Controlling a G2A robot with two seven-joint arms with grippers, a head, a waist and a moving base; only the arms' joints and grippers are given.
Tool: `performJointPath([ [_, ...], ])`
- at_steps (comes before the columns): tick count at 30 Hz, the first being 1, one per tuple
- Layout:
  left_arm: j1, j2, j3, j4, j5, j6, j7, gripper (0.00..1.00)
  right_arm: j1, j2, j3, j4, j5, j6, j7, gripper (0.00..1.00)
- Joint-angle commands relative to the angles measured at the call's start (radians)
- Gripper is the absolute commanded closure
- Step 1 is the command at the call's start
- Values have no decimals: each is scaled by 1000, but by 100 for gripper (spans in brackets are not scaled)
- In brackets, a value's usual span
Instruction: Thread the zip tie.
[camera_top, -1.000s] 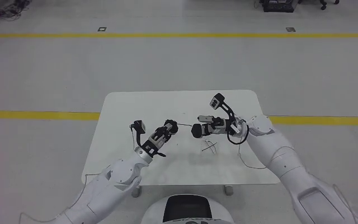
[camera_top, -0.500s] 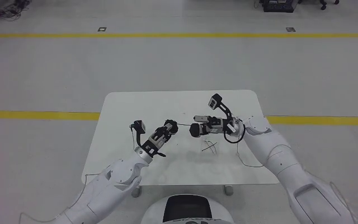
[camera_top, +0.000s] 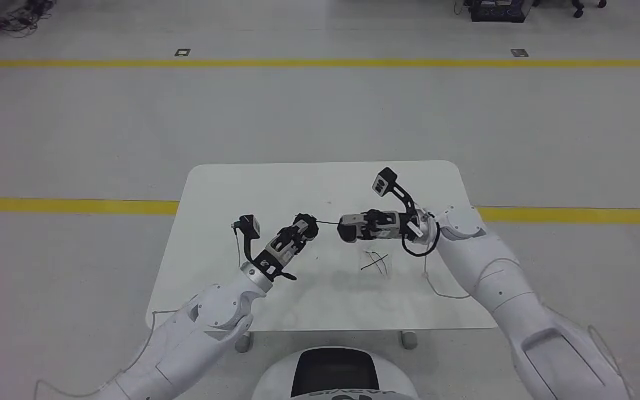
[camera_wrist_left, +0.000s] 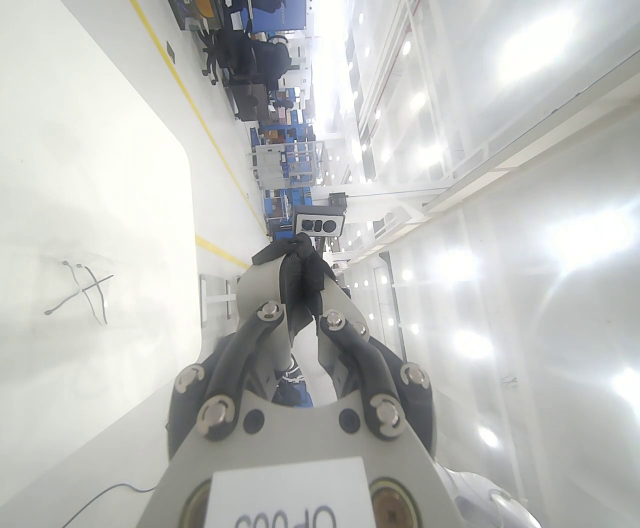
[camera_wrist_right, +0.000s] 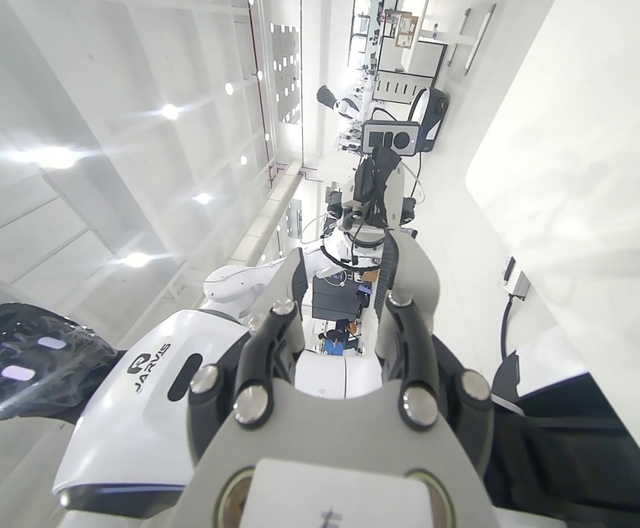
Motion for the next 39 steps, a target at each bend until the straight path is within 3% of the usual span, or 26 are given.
performJointPath([
  [1, 0, 0, 0, 0, 0, 0, 0, 100, 0, -3, 4, 4, -7, 0, 0, 76],
  [18, 0, 0, 0, 0, 0, 0, 0, 100, 16, -36, 28, 37, -49, 0, 3, 91],
  [22, 0, 0, 0, 0, 0, 0, 0, 100, 19, -41, 33, 43, -58, 0, 6, 91],
  [25, 0, 0, 0, 0, 0, 0, 0, 100, 18, -45, 38, 46, -61, 0, 8, 85],
  [39, 0, 0, 0, 0, 0, 0, 0, 100, -1, -53, 72, 34, -86, 0, 14, 89],
])
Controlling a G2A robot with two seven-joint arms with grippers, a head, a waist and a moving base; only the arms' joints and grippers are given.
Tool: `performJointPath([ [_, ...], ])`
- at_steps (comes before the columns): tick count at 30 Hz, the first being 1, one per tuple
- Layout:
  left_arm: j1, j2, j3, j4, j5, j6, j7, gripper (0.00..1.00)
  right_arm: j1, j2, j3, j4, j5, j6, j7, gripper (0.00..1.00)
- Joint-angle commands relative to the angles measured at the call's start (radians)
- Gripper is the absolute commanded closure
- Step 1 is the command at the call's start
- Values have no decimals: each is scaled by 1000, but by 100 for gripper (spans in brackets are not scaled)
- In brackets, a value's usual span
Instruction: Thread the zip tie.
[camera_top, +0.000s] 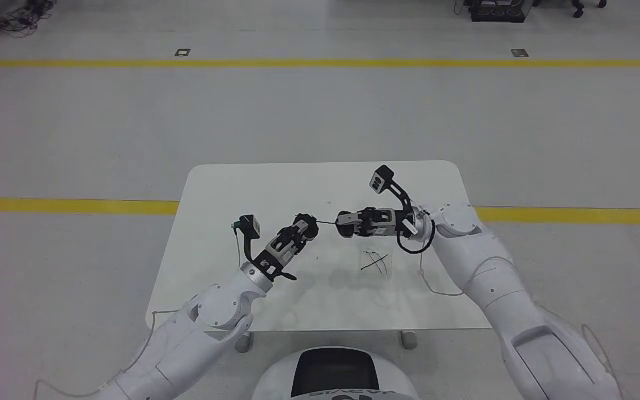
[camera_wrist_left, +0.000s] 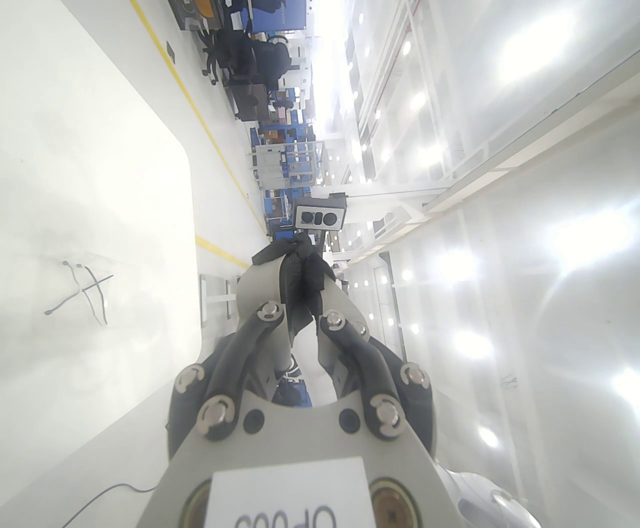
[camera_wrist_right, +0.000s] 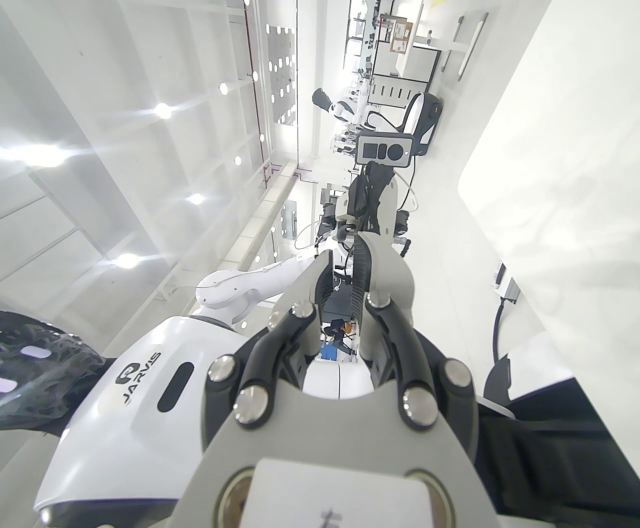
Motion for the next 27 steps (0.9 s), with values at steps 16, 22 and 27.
performJointPath([
  [16, 0, 0, 0, 0, 0, 0, 0, 100, -15, -4, 31, -4, -24, 0, 10, 100],
  [22, 0, 0, 0, 0, 0, 0, 0, 0, -14, -6, 37, 2, -28, 0, 11, 100],
  [27, 0, 0, 0, 0, 0, 0, 0, 0, -8, -8, 43, 20, -9, 0, 32, 100],
])
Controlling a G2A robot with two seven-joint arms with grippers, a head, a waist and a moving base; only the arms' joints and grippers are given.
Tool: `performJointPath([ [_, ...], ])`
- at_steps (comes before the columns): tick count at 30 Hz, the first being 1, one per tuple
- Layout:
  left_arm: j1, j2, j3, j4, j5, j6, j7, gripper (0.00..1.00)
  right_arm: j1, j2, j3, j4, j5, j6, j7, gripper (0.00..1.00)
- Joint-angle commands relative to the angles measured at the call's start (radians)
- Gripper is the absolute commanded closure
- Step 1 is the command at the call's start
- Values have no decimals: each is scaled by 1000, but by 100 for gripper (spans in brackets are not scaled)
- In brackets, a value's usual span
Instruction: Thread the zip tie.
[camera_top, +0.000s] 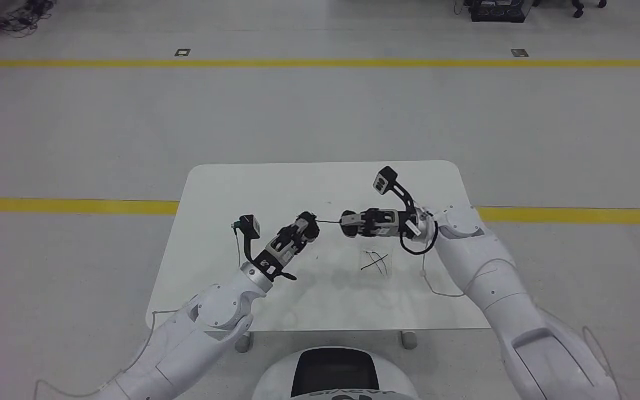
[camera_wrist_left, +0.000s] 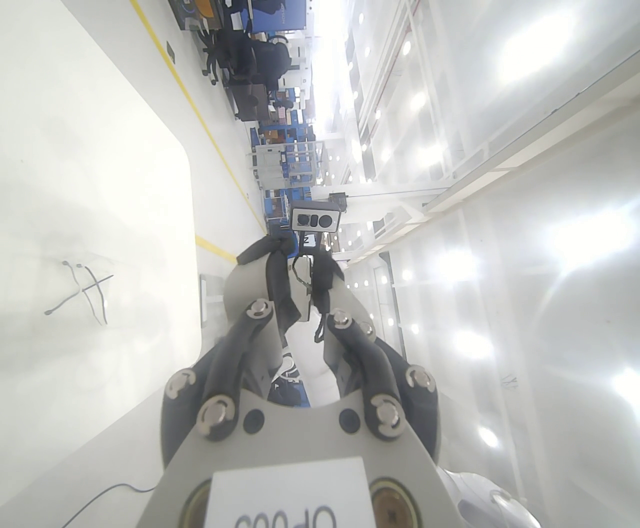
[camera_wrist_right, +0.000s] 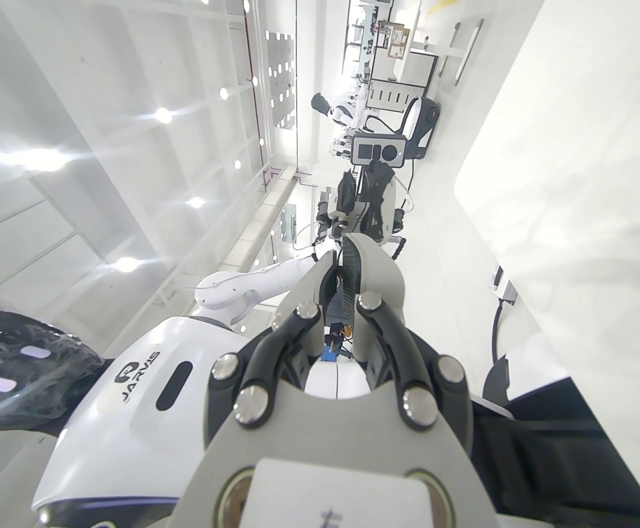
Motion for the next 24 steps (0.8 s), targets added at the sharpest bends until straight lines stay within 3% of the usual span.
performJointPath([
  [1, 0, 0, 0, 0, 0, 0, 0, 0, 4, 0, 3, 8, 9, 0, 11, 100],
  [15, 0, 0, 0, 0, 0, 0, 0, 0, 9, 3, 1, 15, 34, 0, 12, 100],
  [16, -7, 1, -2, 2, 31, 16, -10, 0, 7, 3, 2, 14, 35, 2, 6, 100],
  [19, -31, 11, -20, -17, 121, 88, -99, 0, -4, 12, 16, 5, 39, 35, 12, 100],
  [24, -48, 31, -82, -39, 90, 125, -310, 0, -3, 43, -2, -15, 61, 69, 12, 100],
])
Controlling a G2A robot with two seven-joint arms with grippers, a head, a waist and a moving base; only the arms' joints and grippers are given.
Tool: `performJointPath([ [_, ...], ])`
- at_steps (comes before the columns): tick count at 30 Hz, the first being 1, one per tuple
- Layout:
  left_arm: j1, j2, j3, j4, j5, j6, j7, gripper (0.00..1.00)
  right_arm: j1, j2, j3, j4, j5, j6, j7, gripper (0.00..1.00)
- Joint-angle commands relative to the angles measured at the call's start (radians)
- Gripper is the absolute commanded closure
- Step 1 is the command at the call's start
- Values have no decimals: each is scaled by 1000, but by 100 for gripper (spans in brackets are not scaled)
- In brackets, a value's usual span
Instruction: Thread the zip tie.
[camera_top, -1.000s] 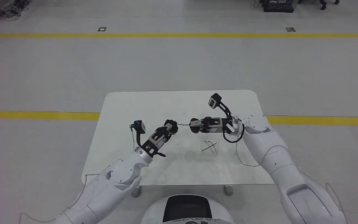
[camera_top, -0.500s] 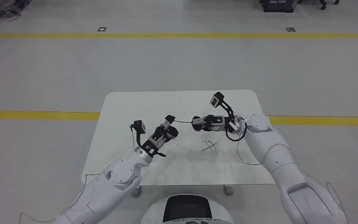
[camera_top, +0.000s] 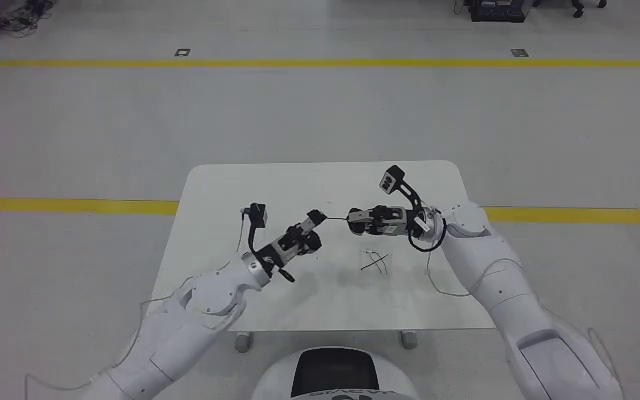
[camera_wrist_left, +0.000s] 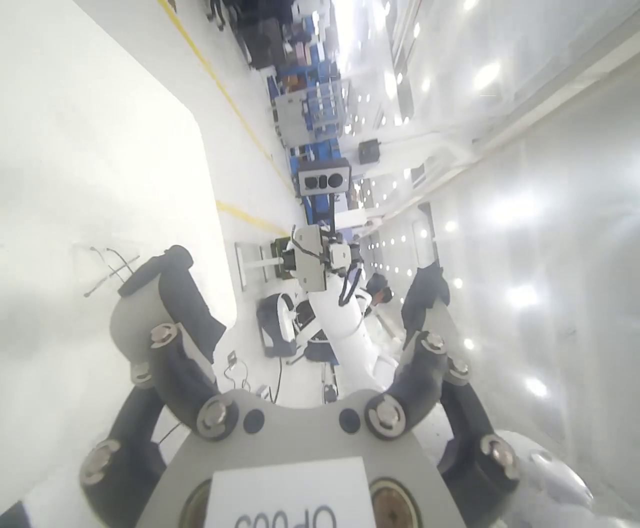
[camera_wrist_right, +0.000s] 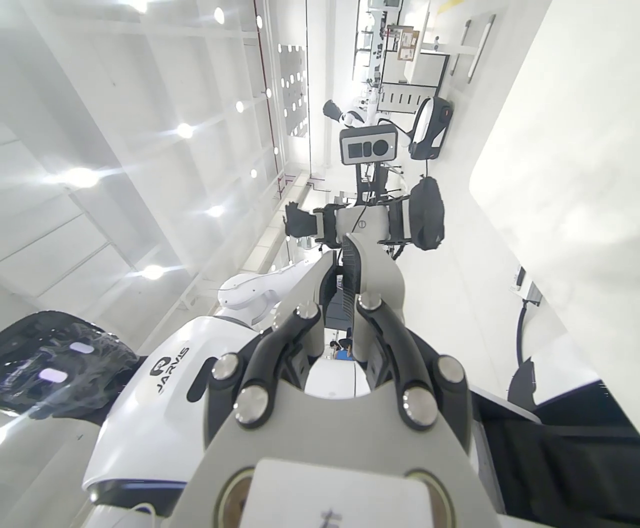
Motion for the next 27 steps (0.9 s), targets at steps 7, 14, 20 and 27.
performJointPath([
  [7, -35, 17, -72, 49, -74, 16, -260, 0, 18, 69, -97, -48, 68, 24, 0, 100],
  [14, -70, 18, -64, 88, -43, 50, -349, 0, 36, 94, -162, -62, 113, 36, 0, 100],
  [20, -69, 17, -59, 94, -44, 62, -352, 0, 33, 93, -163, -65, 114, 38, -2, 100],
  [27, -146, -7, -18, 207, -318, 90, -627, 0, 31, 116, -211, -54, 197, 57, 0, 100],
])
